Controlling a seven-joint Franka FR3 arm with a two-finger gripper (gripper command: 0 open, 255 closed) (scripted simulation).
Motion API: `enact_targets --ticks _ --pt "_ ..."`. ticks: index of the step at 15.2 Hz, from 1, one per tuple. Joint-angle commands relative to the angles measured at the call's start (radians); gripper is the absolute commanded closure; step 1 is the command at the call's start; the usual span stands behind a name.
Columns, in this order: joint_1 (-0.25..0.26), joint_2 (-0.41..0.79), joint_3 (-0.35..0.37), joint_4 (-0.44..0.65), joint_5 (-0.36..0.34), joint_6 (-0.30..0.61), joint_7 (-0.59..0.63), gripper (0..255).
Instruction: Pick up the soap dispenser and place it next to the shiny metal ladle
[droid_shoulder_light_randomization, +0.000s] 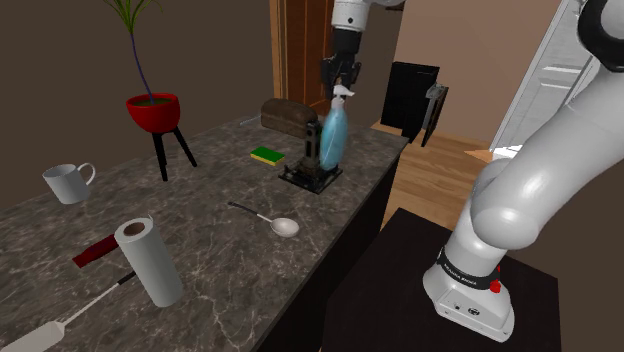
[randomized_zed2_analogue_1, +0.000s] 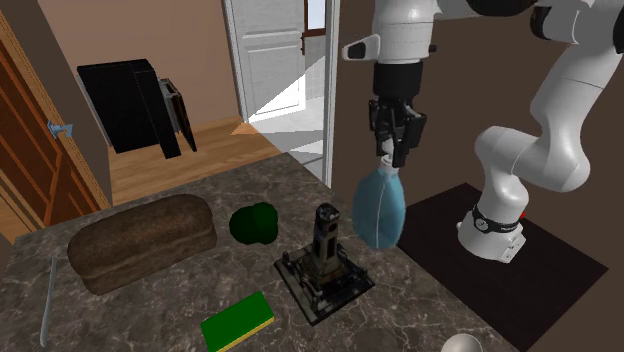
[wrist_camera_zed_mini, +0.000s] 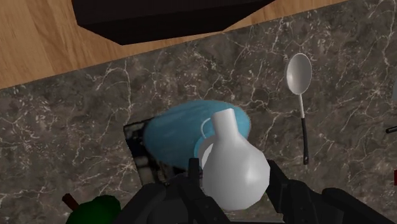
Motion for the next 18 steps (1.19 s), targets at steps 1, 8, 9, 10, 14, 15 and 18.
enact_targets --ticks 1,8,9,10,14,15,18 --pt "0.017 -0.008 0.033 -0.008 0.008 0.006 0.05 255" --pt "0.079 -0.026 0.151 -0.034 0.042 0.034 0.219 255" --pt "0.088 -0.024 0.168 -0.033 0.047 0.038 0.243 255" --pt "0.097 -0.021 0.185 -0.031 0.052 0.043 0.267 255" --pt "0.133 0.001 0.251 -0.012 0.068 0.059 0.363 255" --pt "0.141 0.009 0.268 -0.005 0.071 0.063 0.387 255" --pt "0.167 0.04 0.317 0.025 0.078 0.075 0.46 255"
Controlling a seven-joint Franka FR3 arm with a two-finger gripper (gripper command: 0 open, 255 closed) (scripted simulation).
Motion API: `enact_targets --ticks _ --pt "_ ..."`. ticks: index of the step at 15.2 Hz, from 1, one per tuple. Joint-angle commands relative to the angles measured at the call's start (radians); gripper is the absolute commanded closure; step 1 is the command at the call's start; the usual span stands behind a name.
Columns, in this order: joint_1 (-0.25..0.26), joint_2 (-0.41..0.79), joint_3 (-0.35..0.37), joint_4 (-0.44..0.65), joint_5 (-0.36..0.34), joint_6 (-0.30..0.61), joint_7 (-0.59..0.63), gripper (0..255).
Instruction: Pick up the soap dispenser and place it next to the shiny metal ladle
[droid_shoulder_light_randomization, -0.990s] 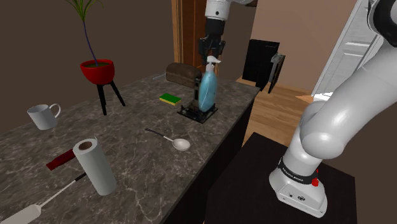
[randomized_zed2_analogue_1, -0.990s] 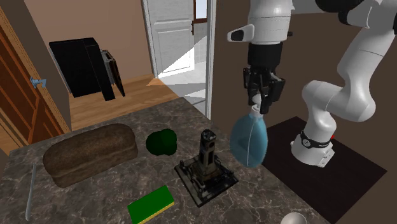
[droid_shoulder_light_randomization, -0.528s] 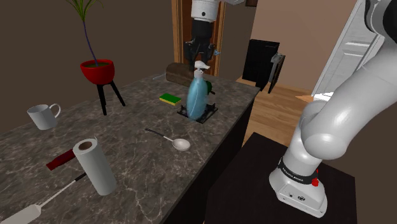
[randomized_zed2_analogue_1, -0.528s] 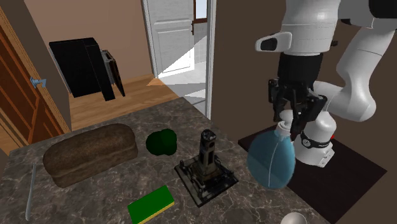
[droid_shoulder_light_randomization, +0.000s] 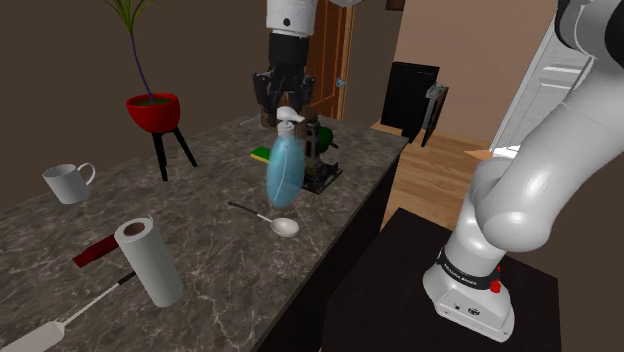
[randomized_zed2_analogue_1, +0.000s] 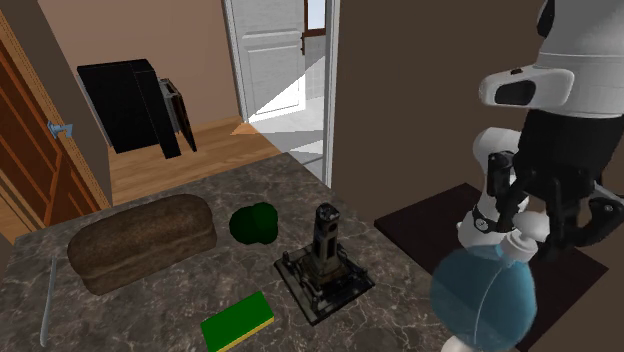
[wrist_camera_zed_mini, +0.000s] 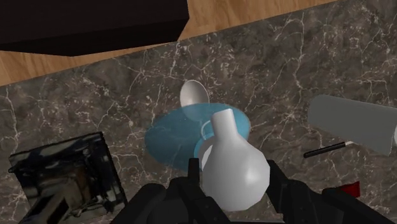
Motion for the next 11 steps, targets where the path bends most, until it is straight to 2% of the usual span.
enact_targets --ticks 1,11 --pt "0.017 0.027 0.032 0.031 0.003 0.004 0.05 255" --pt "0.106 0.207 0.186 0.219 -0.03 0.025 0.3 255"
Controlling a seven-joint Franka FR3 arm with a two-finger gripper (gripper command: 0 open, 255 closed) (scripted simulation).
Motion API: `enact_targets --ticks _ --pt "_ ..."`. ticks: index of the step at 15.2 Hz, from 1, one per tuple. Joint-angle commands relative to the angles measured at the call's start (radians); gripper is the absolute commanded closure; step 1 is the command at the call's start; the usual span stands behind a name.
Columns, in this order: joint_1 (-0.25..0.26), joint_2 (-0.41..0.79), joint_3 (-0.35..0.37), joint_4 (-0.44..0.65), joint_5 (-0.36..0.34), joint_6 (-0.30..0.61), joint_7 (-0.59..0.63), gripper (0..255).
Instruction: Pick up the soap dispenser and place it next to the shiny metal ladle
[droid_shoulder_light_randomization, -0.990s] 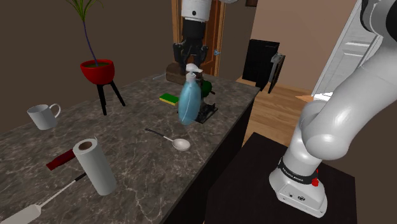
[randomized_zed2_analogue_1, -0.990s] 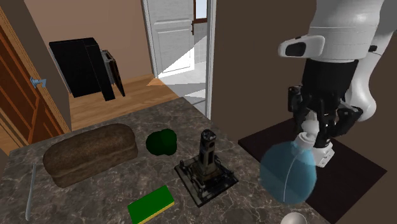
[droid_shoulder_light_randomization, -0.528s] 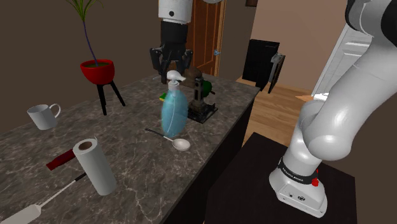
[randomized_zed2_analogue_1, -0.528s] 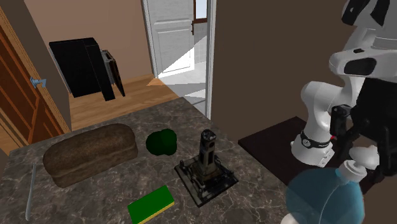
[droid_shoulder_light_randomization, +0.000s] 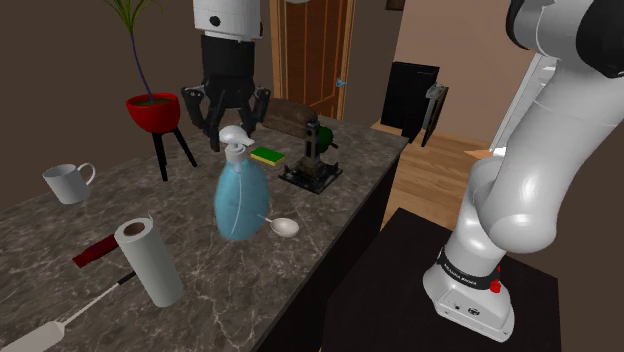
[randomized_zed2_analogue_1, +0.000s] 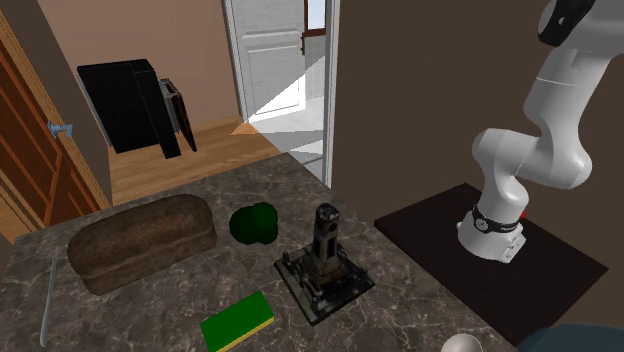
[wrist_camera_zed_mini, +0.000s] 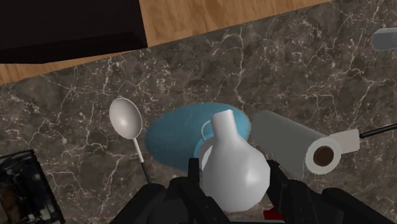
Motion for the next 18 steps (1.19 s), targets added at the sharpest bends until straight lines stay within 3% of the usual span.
enact_targets --ticks 1,4,18 --pt "0.019 0.05 0.028 0.052 -0.017 0.003 0.052 255" --pt "0.054 0.13 0.068 0.141 -0.05 -0.003 0.131 255" --pt "0.054 0.119 0.067 -0.061 -0.041 0.187 0.112 255"
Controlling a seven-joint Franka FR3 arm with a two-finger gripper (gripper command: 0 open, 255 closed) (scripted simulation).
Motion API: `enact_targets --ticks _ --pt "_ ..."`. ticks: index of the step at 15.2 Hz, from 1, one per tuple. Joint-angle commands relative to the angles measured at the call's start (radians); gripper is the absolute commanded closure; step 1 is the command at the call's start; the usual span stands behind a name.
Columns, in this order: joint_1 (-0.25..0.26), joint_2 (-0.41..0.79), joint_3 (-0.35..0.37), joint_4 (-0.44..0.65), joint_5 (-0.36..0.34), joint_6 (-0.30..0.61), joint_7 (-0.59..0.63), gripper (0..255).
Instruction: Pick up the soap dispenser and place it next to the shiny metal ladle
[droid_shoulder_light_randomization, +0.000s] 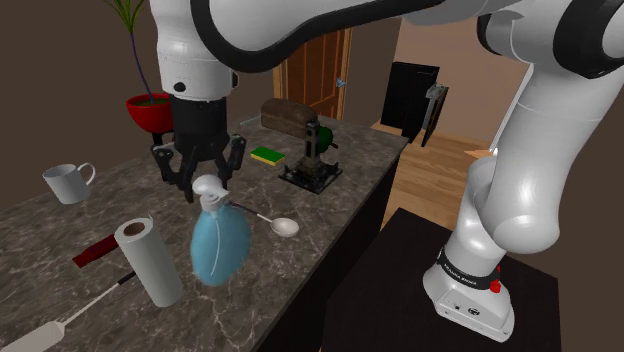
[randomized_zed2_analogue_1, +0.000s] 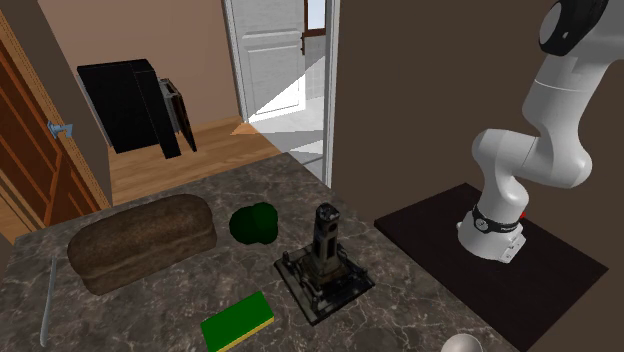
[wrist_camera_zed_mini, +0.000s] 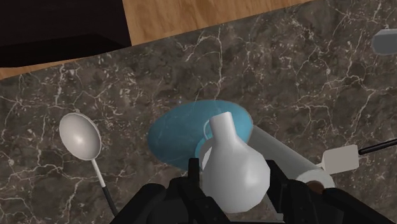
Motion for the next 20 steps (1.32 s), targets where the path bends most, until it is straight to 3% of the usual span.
enact_targets --ticks 1,5,13,14,20 --pt "0.001 0.001 0.001 -0.027 0.0 0.029 -0.001 255" --pt "0.002 0.007 0.001 -0.07 0.0 0.077 -0.004 255" --pt "0.002 0.007 0.001 -0.07 0.0 0.077 -0.004 255" --pt "0.002 0.007 0.001 -0.07 0.0 0.077 -0.004 0" --pt "-0.001 -0.002 0.0 -0.046 0.002 0.045 -0.006 0"
